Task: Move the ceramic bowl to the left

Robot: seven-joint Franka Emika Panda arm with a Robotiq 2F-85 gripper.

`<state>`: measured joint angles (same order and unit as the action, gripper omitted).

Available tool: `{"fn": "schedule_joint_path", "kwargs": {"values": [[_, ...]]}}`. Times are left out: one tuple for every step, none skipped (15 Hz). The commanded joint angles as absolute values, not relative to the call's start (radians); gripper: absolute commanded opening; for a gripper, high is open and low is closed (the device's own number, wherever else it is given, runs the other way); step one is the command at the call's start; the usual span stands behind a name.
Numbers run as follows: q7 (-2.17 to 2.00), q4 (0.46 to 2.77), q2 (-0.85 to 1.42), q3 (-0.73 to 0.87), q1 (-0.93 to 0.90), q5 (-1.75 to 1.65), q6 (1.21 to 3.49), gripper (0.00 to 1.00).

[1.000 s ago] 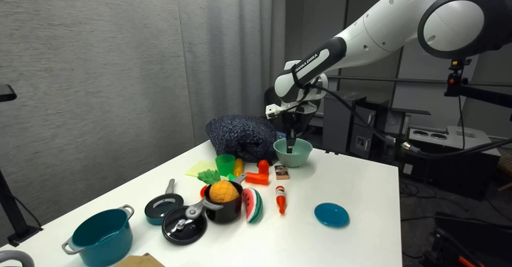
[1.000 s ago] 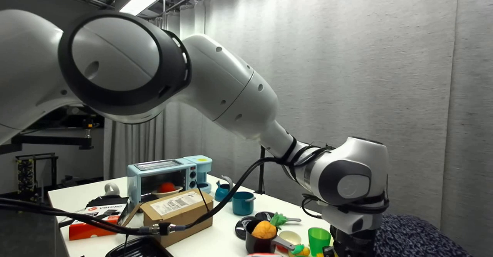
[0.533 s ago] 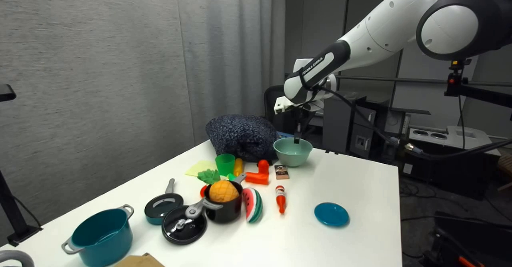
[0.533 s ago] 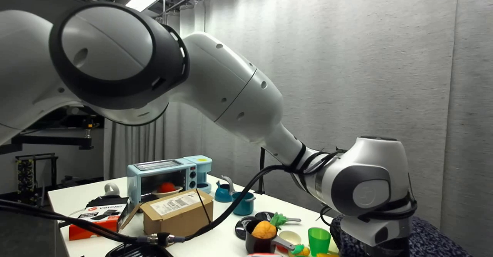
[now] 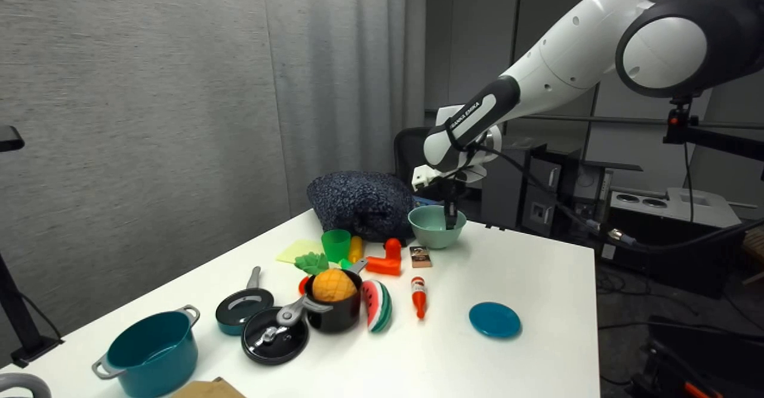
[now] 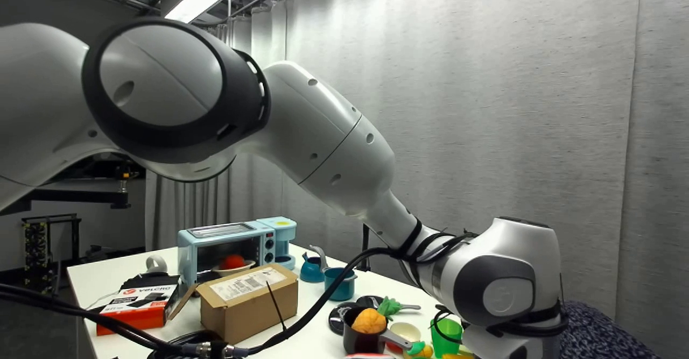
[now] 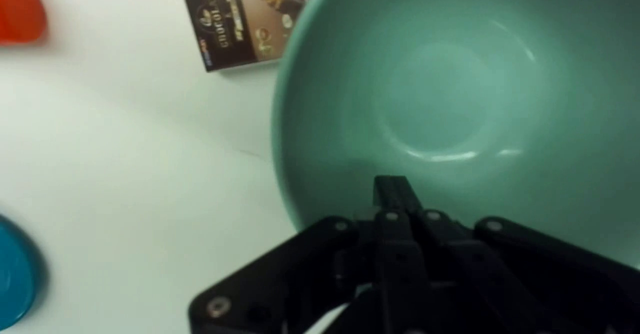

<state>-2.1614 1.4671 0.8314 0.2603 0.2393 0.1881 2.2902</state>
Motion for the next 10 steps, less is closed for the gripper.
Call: {"fn": "schedule_joint_path", "kwargs": {"values": [[-2.086, 1.486, 0.809, 0.232, 0.226, 0.169, 2.221, 0.00], [-2.059, 1.493, 0.799, 0.220, 0.224, 0.172, 2.204, 0.00], [-2.030, 1.497, 0.790, 0.209, 0.221, 0.178, 2.184, 0.00], [-2.003, 1.499, 0.780, 0.196, 0.220, 0.185, 2.161, 0.00], [-1.978, 1.501, 0.770, 0.184, 0.220, 0.193, 2.134, 0.00], [-1.956, 1.501, 0.762, 0.175, 0.219, 0.198, 2.108, 0.00], [-1.937, 1.502, 0.756, 0.168, 0.216, 0.199, 2.086, 0.00], [-1.920, 1.501, 0.750, 0.163, 0.213, 0.199, 2.061, 0.00], [-1.904, 1.501, 0.746, 0.160, 0.210, 0.199, 2.041, 0.00], [-1.888, 1.503, 0.740, 0.156, 0.206, 0.197, 2.019, 0.00]]}}
